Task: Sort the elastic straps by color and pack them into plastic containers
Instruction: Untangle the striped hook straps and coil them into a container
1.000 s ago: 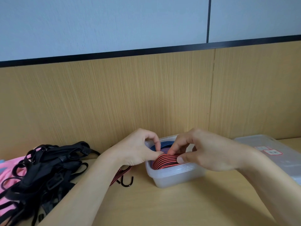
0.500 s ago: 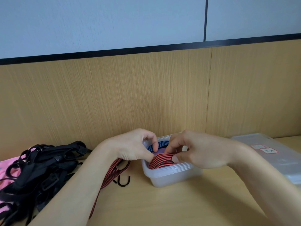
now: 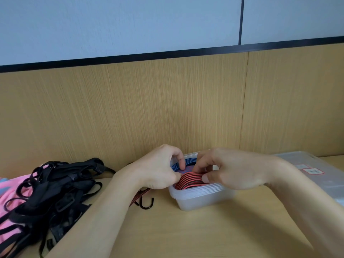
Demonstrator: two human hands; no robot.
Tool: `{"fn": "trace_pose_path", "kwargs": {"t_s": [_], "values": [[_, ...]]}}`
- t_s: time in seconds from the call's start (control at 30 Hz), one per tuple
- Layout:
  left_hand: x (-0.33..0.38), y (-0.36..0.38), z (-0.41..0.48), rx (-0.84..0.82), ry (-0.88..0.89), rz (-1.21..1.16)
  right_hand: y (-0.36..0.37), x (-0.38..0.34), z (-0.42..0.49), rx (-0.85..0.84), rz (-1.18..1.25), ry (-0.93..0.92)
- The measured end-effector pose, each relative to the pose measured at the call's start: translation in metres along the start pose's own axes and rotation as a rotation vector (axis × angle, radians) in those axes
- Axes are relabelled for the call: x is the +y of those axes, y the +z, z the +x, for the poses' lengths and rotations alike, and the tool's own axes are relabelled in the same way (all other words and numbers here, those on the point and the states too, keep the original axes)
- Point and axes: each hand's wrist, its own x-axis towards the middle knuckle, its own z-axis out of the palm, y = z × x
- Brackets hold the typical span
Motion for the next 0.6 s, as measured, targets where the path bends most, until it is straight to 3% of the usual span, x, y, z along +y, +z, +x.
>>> {"fn": "trace_pose_path", "kwargs": {"t_s": [0.23, 0.4, 0.5, 0.6], "values": [[-0.005, 0.006, -0.002, 0.068, 0.009, -0.038, 0.002, -0.011, 0.006, 0.000, -0.105, 0.059], [-0.009, 0.000, -0.004, -0.054, -0.005, -0.246, 0.004, -0.005, 0.012, 0.135, 0.034, 0.068], [-0.010, -0.007, -0.005, -0.142, -0.060, -0.431, -0.001, 0.000, 0.015, 0.092, 0.130, 0.065], [-0.010, -0.006, -0.006, -0.162, -0.053, -0.372, -0.004, 0.001, 0.019, 0.035, 0.126, 0.069]]}}
